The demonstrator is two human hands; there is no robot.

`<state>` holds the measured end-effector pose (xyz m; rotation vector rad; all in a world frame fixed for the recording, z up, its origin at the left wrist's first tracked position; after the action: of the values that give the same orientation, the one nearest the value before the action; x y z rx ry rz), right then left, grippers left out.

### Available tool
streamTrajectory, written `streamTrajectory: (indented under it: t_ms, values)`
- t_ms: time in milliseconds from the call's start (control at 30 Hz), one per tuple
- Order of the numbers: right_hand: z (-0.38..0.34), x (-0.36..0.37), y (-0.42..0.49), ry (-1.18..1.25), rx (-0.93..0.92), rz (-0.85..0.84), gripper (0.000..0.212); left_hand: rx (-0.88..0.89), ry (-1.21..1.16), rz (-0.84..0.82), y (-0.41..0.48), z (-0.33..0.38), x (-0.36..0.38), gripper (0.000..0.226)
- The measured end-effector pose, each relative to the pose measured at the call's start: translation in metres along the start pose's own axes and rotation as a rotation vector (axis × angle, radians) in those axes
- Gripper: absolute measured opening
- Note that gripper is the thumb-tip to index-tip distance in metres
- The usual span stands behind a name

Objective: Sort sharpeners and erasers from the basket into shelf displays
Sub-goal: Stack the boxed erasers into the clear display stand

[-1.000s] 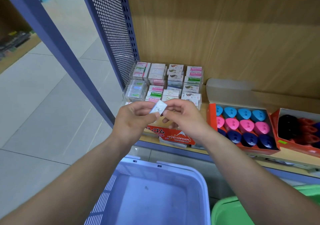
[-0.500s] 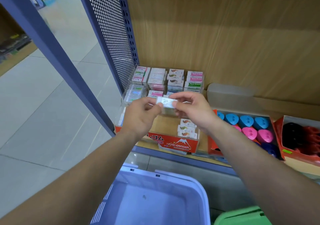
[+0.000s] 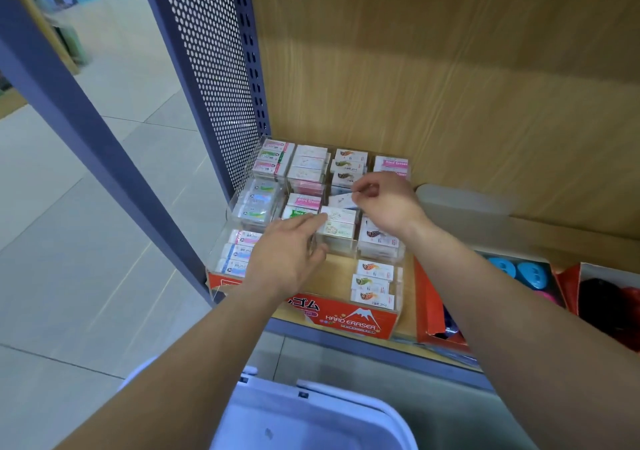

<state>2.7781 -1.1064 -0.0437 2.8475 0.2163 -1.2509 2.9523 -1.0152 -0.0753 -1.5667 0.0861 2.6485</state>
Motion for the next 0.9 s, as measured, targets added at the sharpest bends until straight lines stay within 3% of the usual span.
streamTrajectory:
  t_ms: [67,233,367,433,467,667,900]
  values:
    - [0.002,0.001,-0.002,-0.024,-0.042,0.025,0.011,0.011,0.010,-0.001,-0.001,-0.001,0.001,0.055]
    - [0.001,0.015,-0.001,-0.346,-0.092,0.100,0.011,0.032,0.041,-0.041,-0.003,0.002,-0.001,0.061]
    - [-0.003,0.010,-0.004,-0.171,0.031,0.123,0.012,-0.011,-0.014,-0.122,-0.001,0.004,-0.006,0.064]
    - [-0.008,0.001,-0.019,-0.139,0.012,0.144,0.003,-0.039,-0.074,-0.117,-0.007,0.008,-0.014,0.064]
    - [-0.010,-0.006,-0.031,-0.151,-0.002,0.155,0.010,-0.047,-0.093,-0.106,-0.013,0.014,-0.019,0.062]
    - [0.000,-0.068,-0.162,-0.229,-0.092,0.079,0.021,0.000,-0.084,-0.139,-0.078,0.094,-0.036,0.045]
    - [0.125,-0.130,-0.346,-0.313,0.069,-0.049,0.015,0.164,-0.185,-0.408,-0.214,0.204,0.051,0.040]
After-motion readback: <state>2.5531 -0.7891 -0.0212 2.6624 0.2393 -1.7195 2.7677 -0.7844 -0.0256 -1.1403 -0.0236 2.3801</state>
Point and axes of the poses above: each hand's wrist, its own y-axis towards the middle knuckle, its own x-axis out of the palm, z = x × y, the point moved 4 cm from there along y, towards the middle knuckle, and after that the axes turned 6 degrees about -y, right-handed, at the moved point
